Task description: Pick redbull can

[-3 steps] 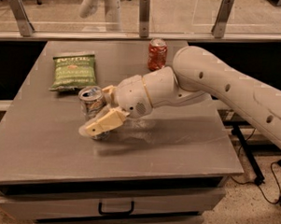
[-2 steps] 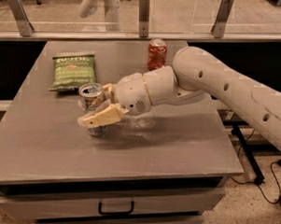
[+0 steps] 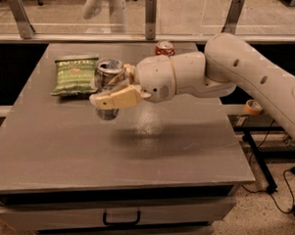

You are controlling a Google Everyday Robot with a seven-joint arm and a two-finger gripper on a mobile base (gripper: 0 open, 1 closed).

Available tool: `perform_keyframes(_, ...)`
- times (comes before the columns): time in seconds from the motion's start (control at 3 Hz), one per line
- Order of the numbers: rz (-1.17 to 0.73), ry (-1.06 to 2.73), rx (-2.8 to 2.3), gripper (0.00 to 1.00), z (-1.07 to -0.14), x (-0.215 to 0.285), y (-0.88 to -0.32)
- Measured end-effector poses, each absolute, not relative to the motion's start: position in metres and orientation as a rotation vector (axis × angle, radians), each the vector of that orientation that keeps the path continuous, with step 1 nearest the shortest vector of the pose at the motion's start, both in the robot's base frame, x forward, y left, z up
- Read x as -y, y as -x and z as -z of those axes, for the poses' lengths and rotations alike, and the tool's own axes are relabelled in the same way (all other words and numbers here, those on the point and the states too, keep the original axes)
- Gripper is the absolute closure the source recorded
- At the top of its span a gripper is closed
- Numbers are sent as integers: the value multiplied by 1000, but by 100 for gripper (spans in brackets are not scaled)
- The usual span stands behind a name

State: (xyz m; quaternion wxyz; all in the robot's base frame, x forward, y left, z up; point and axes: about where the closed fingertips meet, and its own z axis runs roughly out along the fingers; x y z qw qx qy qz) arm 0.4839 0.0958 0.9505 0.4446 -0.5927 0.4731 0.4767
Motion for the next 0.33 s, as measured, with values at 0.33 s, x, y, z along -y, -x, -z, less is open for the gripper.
perform_keyframes(0.33, -1182, 1466, -1169, 100, -953, -96, -484)
